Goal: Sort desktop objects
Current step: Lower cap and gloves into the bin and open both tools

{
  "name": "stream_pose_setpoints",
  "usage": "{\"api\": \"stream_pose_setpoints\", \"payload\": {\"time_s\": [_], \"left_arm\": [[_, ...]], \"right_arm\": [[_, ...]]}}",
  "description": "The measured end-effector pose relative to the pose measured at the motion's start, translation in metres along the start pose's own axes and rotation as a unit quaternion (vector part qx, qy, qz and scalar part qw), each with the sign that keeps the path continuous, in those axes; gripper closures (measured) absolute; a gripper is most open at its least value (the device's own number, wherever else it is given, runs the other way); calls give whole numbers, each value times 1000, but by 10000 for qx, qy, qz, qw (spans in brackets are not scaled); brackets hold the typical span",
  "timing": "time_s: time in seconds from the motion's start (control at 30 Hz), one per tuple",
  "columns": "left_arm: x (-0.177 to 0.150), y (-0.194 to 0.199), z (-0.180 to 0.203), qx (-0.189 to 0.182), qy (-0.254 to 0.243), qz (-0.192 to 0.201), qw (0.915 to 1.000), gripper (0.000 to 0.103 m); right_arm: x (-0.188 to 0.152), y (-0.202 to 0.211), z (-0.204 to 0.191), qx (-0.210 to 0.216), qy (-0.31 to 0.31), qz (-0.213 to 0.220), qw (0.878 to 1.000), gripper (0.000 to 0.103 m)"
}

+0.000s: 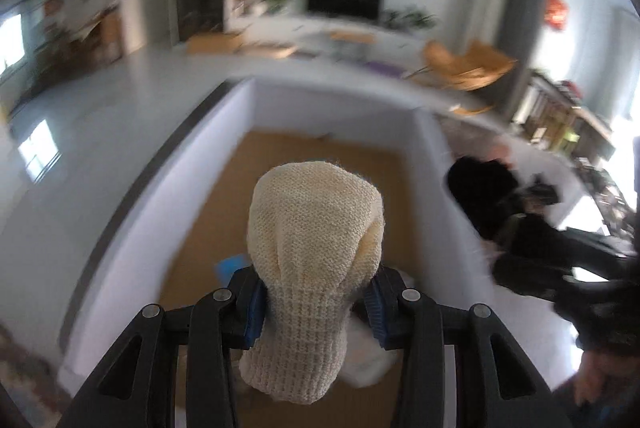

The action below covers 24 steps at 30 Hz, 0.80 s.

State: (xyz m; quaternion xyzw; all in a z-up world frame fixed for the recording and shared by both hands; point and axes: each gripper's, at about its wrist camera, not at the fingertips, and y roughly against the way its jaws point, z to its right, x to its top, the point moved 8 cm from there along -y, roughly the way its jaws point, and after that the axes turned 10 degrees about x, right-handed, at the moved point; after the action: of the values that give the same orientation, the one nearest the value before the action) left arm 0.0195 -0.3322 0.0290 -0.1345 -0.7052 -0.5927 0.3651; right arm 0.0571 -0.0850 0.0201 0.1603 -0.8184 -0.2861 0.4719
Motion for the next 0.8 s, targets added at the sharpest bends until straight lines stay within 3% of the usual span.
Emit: {"api": "stream_pose_setpoints", "payload": {"time_s": [0.07,0.13,0.2,0.23,0.37,0.53,0.67,0.8], "left_arm": [[-15,-23,-27,459,56,-434,9980,58],[-27,-38,-44,875,92,-808,9928,48],[-38,-50,-53,1084,164,-1077,9881,24],[-41,-52,-56,1175,208,-1113,9866,18],[-33,-43,-52,1162,318,-768,9897,11],[-21,-25,-37,1189,411,-164,9919,11],[-5,-13,-15,1069,405,229,9932,10],[7,3,15,882,252,462,9947,10]], "right_arm": [[-5,-30,-12,127,12,-296,9995,58],[-13,-49,-15,-61,62,-581,9983,48],[-21,-66,-17,-199,170,-845,9961,16],[-22,-67,-18,-198,212,-828,9961,15],[-18,-44,-12,-230,259,-376,9987,14],[-8,26,26,-669,174,618,9957,2],[-15,83,84,-1217,-224,1116,9860,0],[-63,134,177,-2110,-909,1076,9673,0]]}}
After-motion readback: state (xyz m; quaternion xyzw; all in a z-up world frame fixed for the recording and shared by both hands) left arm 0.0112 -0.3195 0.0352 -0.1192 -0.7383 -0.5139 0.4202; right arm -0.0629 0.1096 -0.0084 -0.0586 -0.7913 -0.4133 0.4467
